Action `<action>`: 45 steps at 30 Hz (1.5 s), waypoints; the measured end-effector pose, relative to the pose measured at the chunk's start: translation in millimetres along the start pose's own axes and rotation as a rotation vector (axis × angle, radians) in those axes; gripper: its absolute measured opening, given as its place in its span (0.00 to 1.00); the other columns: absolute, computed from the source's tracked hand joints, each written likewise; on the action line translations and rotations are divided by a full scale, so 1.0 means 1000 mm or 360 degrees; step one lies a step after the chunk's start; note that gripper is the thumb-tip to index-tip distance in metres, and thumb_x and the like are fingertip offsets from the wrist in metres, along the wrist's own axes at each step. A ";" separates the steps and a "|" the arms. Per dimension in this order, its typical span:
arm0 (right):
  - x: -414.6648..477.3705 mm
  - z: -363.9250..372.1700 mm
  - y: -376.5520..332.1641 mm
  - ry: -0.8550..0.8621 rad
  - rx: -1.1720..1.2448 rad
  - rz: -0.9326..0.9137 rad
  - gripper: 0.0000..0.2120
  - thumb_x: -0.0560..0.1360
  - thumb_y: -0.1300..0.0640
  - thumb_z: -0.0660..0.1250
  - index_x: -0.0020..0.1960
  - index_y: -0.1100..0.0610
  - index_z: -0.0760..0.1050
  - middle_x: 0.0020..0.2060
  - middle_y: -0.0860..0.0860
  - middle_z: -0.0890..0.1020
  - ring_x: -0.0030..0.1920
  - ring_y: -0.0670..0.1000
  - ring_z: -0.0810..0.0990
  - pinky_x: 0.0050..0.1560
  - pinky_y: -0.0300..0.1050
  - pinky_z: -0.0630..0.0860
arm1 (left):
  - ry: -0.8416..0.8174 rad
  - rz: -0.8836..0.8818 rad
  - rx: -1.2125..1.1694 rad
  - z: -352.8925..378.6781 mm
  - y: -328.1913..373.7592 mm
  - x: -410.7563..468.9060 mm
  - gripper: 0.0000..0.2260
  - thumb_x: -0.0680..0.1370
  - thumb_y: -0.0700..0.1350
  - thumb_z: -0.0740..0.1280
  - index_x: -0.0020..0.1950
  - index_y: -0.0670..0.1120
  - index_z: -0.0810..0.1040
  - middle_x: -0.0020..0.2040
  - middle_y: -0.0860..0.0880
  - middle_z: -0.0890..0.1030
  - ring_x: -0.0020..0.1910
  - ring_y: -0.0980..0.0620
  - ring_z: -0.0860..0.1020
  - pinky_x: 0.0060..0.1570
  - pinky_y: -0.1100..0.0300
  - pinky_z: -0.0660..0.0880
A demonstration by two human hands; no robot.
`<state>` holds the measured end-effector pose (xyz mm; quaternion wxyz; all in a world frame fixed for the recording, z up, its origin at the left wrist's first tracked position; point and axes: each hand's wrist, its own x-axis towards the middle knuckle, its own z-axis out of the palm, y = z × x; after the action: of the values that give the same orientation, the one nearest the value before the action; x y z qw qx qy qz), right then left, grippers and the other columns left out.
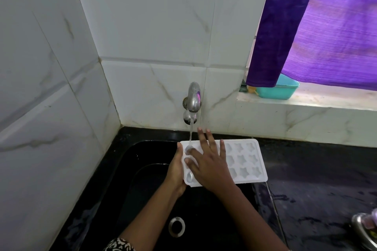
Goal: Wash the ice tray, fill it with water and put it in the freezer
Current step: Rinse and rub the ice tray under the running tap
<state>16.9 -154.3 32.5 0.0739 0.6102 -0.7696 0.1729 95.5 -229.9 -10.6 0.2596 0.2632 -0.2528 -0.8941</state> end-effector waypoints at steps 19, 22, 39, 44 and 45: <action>0.003 0.001 -0.011 -0.0151 0.0156 0.0060 0.17 0.80 0.42 0.51 0.61 0.45 0.72 0.73 0.44 0.34 0.72 0.47 0.27 0.69 0.54 0.30 | -0.0058 -0.0064 0.0050 -0.005 0.011 -0.005 0.32 0.77 0.67 0.53 0.64 0.44 0.78 0.61 0.38 0.81 0.59 0.40 0.80 0.51 0.47 0.79; 0.002 -0.007 -0.011 -0.0023 -0.0011 0.0062 0.11 0.79 0.46 0.58 0.52 0.49 0.77 0.76 0.50 0.44 0.76 0.54 0.38 0.71 0.63 0.39 | -0.0099 -0.0112 0.0017 -0.002 0.006 -0.008 0.32 0.77 0.67 0.53 0.60 0.43 0.81 0.60 0.37 0.81 0.57 0.39 0.81 0.49 0.46 0.80; 0.008 -0.011 -0.011 0.0146 -0.0134 0.0031 0.11 0.68 0.48 0.74 0.49 0.44 0.80 0.75 0.53 0.57 0.75 0.59 0.51 0.67 0.69 0.55 | -0.0076 -0.0057 0.0076 0.000 0.014 -0.010 0.33 0.74 0.68 0.55 0.64 0.44 0.77 0.60 0.38 0.81 0.57 0.37 0.81 0.53 0.42 0.78; 0.007 -0.010 -0.014 0.0324 -0.0278 0.0006 0.07 0.64 0.51 0.76 0.41 0.44 0.80 0.73 0.54 0.65 0.73 0.59 0.61 0.68 0.65 0.58 | -0.0082 -0.0041 0.0090 0.000 0.012 -0.007 0.32 0.75 0.69 0.55 0.63 0.46 0.79 0.61 0.38 0.81 0.59 0.38 0.80 0.54 0.43 0.78; 0.007 -0.009 -0.014 0.0359 -0.0269 0.0017 0.07 0.63 0.52 0.77 0.38 0.45 0.80 0.73 0.54 0.65 0.73 0.59 0.61 0.69 0.64 0.57 | -0.0086 -0.0037 0.0078 0.001 0.011 -0.007 0.32 0.74 0.68 0.56 0.60 0.46 0.81 0.60 0.38 0.81 0.58 0.38 0.80 0.52 0.44 0.79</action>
<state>28.1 -160.3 45.6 0.2102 0.5743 -0.7715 0.1755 103.9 -233.7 -0.8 0.2358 0.2480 -0.2785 -0.8974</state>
